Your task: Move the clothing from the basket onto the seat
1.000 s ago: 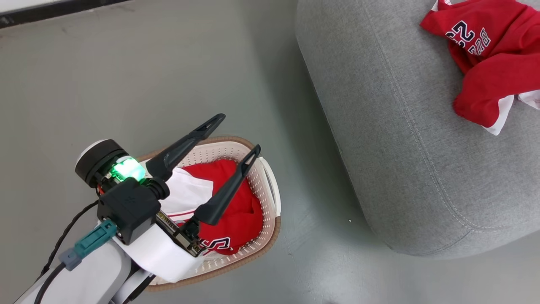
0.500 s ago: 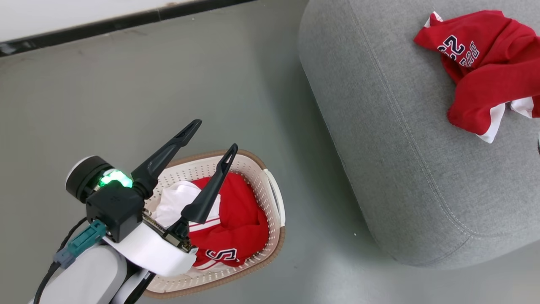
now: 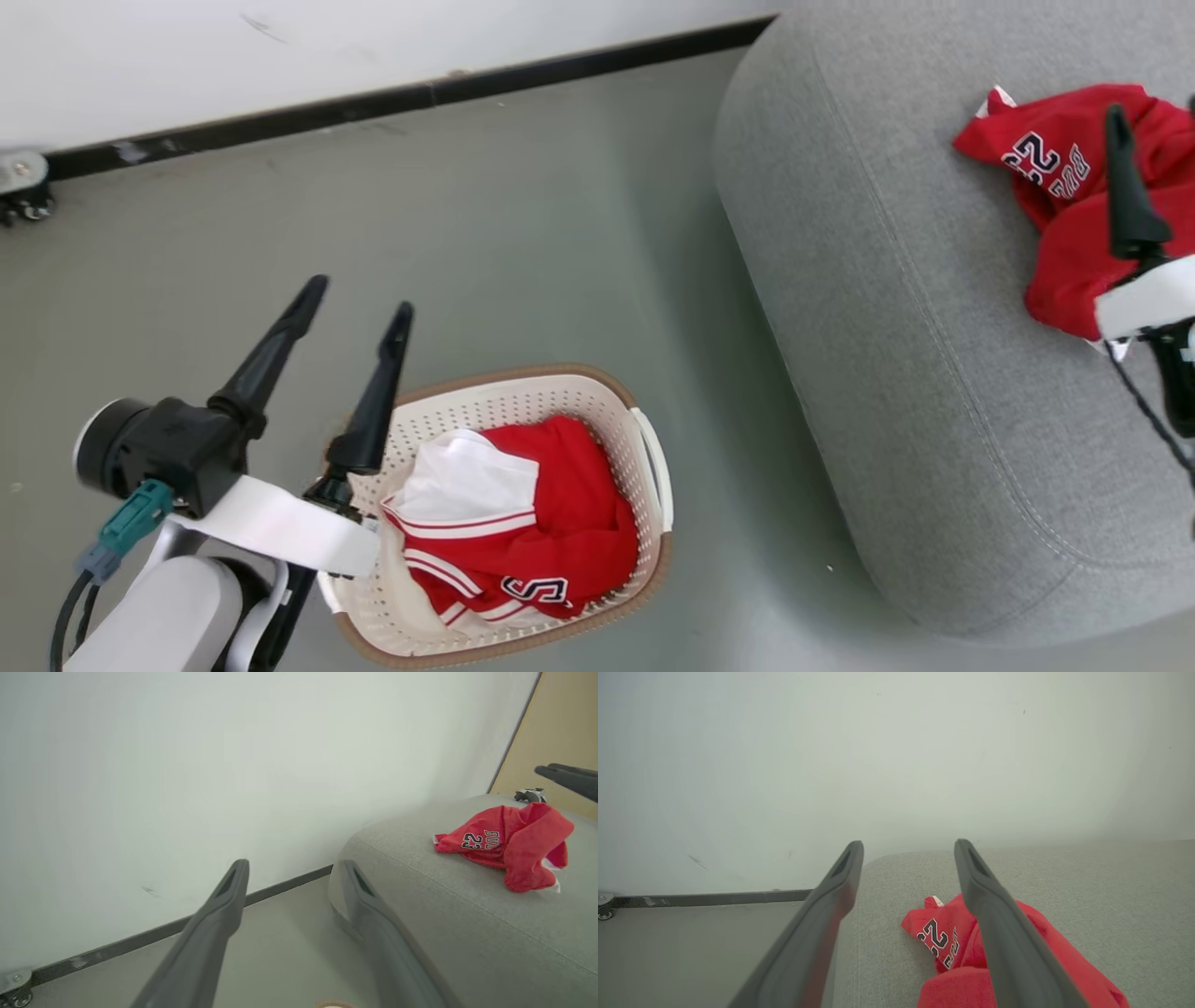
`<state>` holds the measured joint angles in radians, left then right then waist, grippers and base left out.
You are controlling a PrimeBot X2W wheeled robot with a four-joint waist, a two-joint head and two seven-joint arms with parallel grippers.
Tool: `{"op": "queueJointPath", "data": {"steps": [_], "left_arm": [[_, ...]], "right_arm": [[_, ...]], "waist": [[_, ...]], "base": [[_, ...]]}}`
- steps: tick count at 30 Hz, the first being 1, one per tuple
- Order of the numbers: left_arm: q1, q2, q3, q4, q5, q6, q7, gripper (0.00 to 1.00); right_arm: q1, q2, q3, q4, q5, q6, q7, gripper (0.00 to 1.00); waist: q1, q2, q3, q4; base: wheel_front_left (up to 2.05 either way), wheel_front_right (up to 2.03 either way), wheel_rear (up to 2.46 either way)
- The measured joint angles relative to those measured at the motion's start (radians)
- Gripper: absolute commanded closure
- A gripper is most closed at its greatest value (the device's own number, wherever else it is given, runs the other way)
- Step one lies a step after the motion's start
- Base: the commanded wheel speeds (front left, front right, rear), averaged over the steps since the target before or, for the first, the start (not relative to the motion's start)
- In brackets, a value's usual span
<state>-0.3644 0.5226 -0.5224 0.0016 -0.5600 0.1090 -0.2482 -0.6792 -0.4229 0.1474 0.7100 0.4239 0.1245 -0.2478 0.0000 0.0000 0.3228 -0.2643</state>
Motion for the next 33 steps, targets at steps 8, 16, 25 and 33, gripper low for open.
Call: {"op": "queueJointPath", "data": {"steps": [8, 16, 25, 33], "left_arm": [[0.046, -0.041, 0.057, 0.042, -0.001, 0.063, 0.0, 0.0], [0.094, -0.08, 0.128, 0.061, 0.01, 0.133, 0.0, 0.0], [0.159, -0.126, 0.171, 0.066, 0.028, 0.178, 0.0, 0.0], [0.206, -0.143, 0.178, 0.067, 0.051, 0.186, 0.0, 0.0]], "right_arm": [[0.01, 0.081, 0.031, -0.041, -0.043, 0.0, 0.0, 0.0], [0.061, 0.15, 0.037, -0.058, -0.082, 0.0, 0.0, 0.0], [0.137, 0.225, 0.033, -0.067, -0.129, 0.0, 0.0, 0.0], [0.206, 0.273, 0.017, -0.078, -0.161, 0.0, 0.0, 0.0]], "waist": [[0.0, 0.0, -0.055, 0.049], [0.0, 0.0, -0.11, 0.098], [0.0, 0.0, -0.172, 0.153], [0.0, 0.0, -0.219, 0.188]], "base": [[0.0, 0.0, 0.0], [0.0, 0.0, 0.0], [0.0, 0.0, 0.0], [0.0, 0.0, 0.0]]}}
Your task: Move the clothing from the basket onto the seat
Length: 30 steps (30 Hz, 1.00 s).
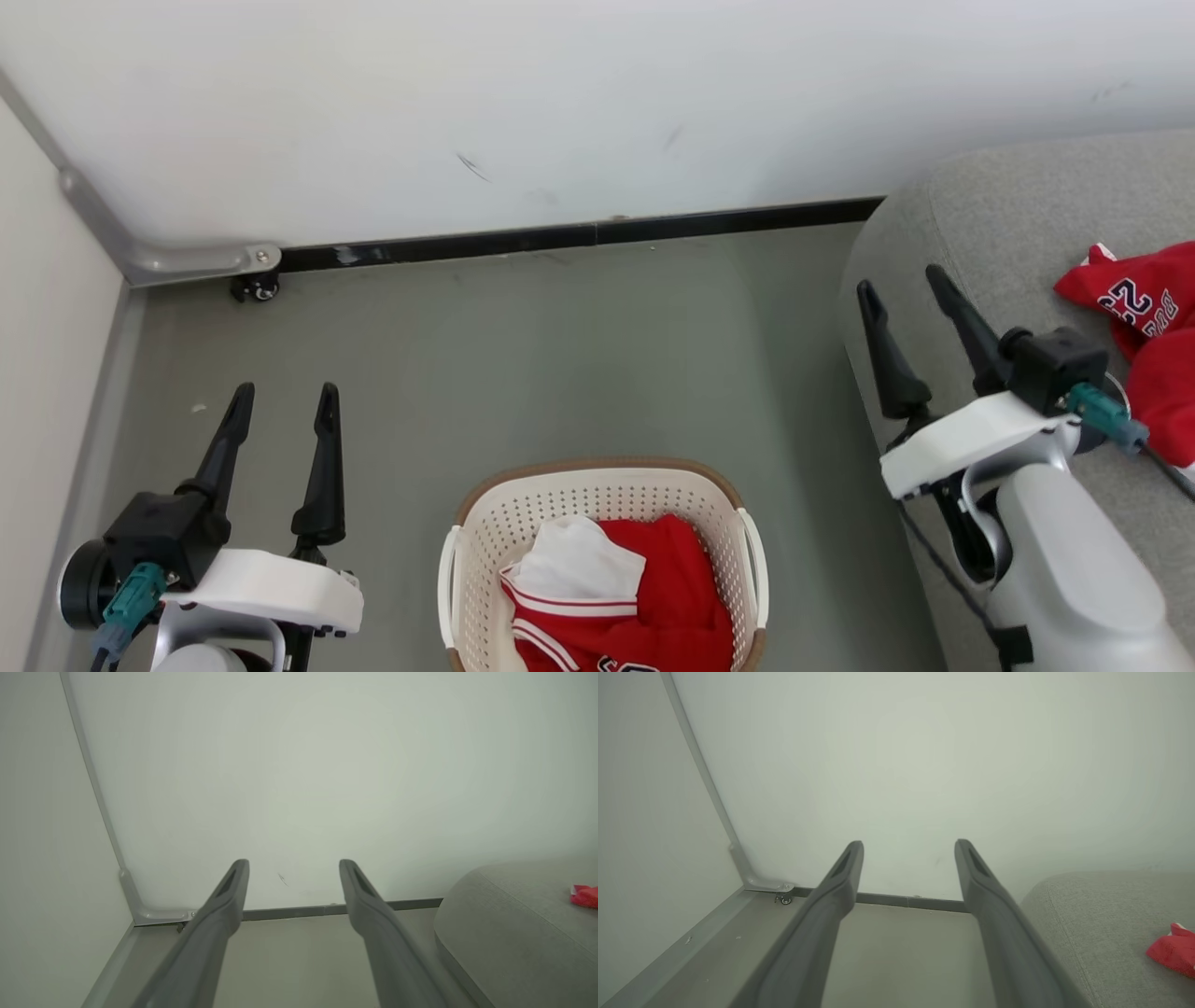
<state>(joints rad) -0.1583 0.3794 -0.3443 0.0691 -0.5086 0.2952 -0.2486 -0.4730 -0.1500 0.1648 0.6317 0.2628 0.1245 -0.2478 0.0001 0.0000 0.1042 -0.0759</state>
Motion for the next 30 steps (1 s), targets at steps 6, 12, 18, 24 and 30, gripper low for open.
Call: {"op": "queueJointPath", "data": {"steps": [6, 12, 18, 24, 30], "left_arm": [[0.032, -0.01, -0.001, 0.011, 0.021, 0.0, 0.0, 0.0], [0.068, -0.026, -0.002, 0.021, 0.024, -0.002, 0.0, 0.0], [0.098, -0.04, -0.001, 0.034, 0.03, -0.005, 0.0, 0.0], [0.128, -0.052, -0.018, 0.05, 0.041, -0.014, 0.0, 0.0], [0.144, -0.059, -0.019, 0.051, 0.046, -0.014, 0.0, 0.0]], "right_arm": [[0.065, 0.044, -0.026, -0.019, -0.042, 0.0, 0.0, 0.0], [0.145, 0.062, -0.056, -0.031, -0.083, 0.0, 0.0, 0.0], [0.217, 0.075, -0.076, -0.054, -0.109, 0.0, 0.0, 0.0], [0.29, 0.088, -0.094, -0.097, -0.143, 0.0, 0.001, 0.0], [0.341, 0.096, -0.097, -0.138, -0.158, 0.0, 0.007, 0.0]], "waist": [[0.0, 0.0, -0.04, 0.024], [0.0, 0.0, -0.077, 0.04], [0.0, 0.0, -0.109, 0.049], [0.0, 0.0, -0.139, 0.052], [0.0, 0.0, -0.156, 0.049]], "base": [[0.0, 0.0, 0.0], [0.0, 0.0, 0.0], [0.0, 0.0, 0.0], [0.0, 0.0, 0.0], [0.0, 0.0, 0.0]]}}
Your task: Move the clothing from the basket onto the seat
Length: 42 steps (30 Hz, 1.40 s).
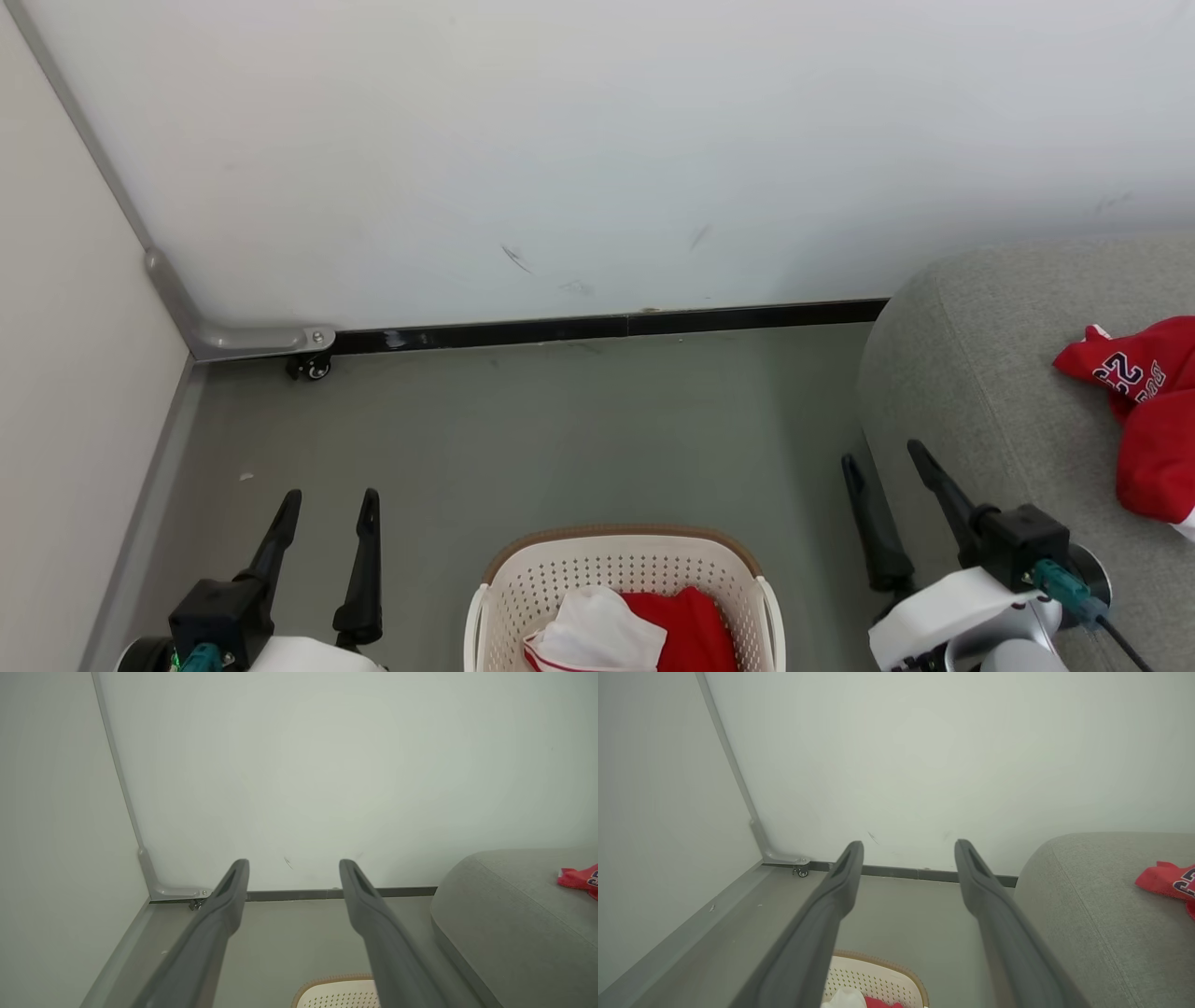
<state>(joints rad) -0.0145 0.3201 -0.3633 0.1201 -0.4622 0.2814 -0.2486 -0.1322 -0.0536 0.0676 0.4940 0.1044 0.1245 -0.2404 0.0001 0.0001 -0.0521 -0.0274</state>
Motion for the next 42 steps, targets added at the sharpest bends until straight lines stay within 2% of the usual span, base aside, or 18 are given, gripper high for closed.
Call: {"op": "queueJointPath", "data": {"steps": [26, 42], "left_arm": [[0.014, -0.02, 0.023, 0.019, 0.008, -0.002, 0.0, 0.0], [0.014, -0.03, 0.019, 0.031, 0.026, -0.021, 0.0, 0.0]], "right_arm": [[0.108, 0.004, 0.003, -0.172, 0.009, 0.0, 0.037, 0.0], [0.165, 0.005, 0.002, -0.239, 0.014, 0.0, 0.066, 0.0]], "waist": [[0.0, 0.0, 0.002, -0.025], [0.0, 0.0, 0.013, -0.024]], "base": [[0.0, 0.0, 0.0], [0.0, 0.0, 0.0]]}}
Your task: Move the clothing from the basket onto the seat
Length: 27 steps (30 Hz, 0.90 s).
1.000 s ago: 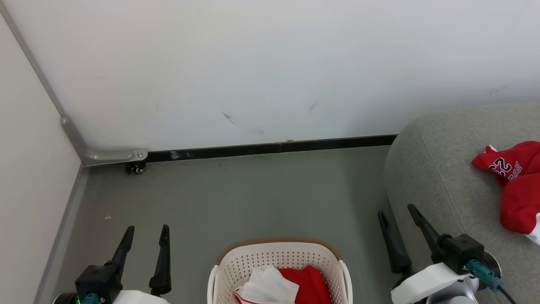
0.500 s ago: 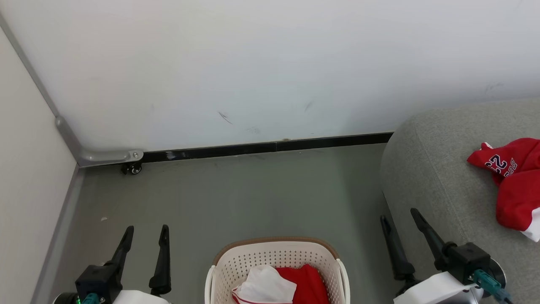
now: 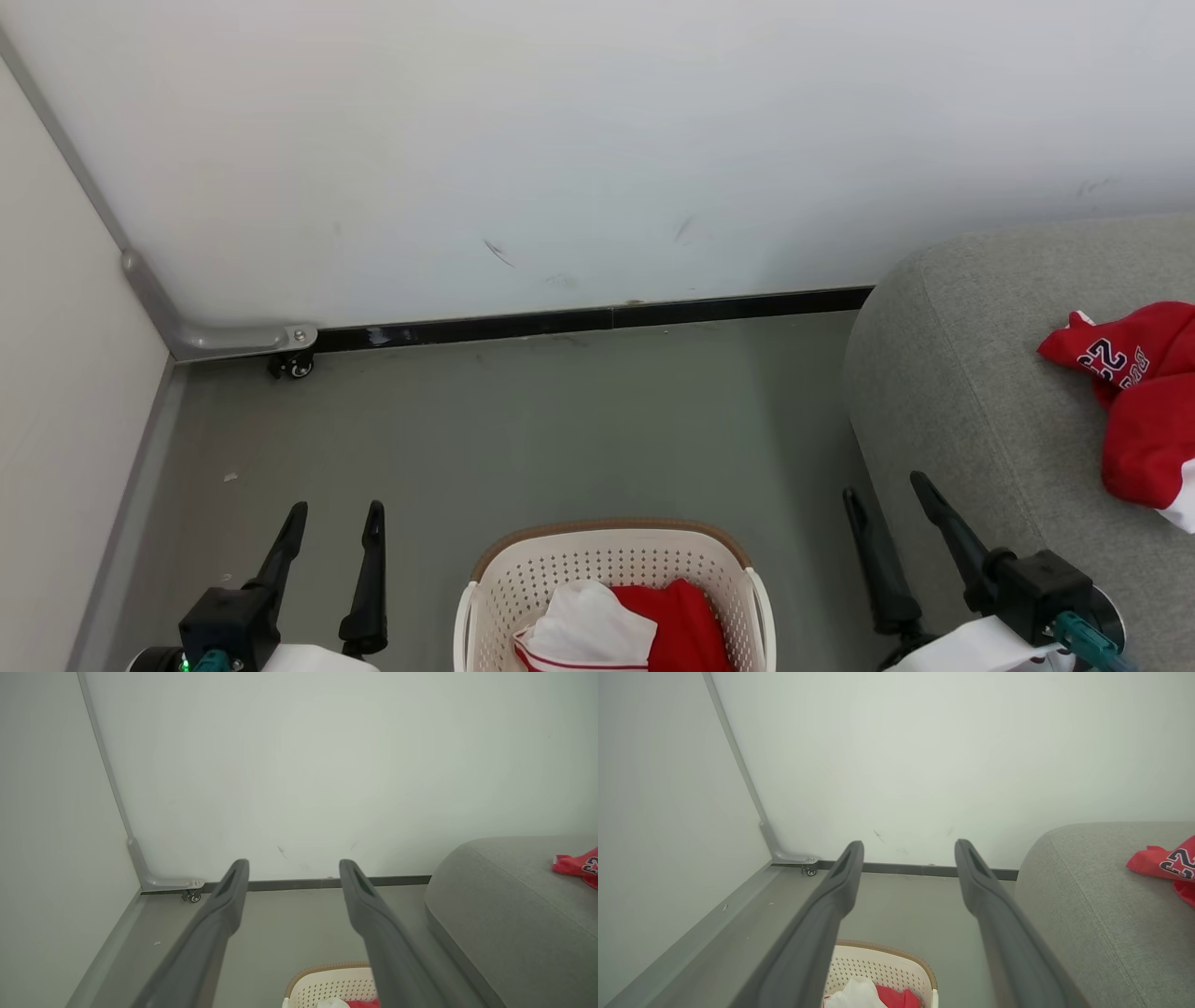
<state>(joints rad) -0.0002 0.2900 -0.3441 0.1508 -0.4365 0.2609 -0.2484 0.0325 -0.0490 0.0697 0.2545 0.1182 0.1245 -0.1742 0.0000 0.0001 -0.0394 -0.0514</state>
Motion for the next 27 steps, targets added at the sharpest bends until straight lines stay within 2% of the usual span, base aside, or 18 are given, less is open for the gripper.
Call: {"op": "queueJointPath", "data": {"steps": [27], "left_arm": [[0.0, -0.008, 0.003, 0.015, 0.019, -0.024, 0.0, 0.0]], "right_arm": [[0.054, 0.001, -0.005, -0.072, 0.003, 0.0, 0.03, 0.0]], "waist": [[0.0, 0.0, -0.011, -0.009]], "base": [[0.0, 0.0, 0.0]]}}
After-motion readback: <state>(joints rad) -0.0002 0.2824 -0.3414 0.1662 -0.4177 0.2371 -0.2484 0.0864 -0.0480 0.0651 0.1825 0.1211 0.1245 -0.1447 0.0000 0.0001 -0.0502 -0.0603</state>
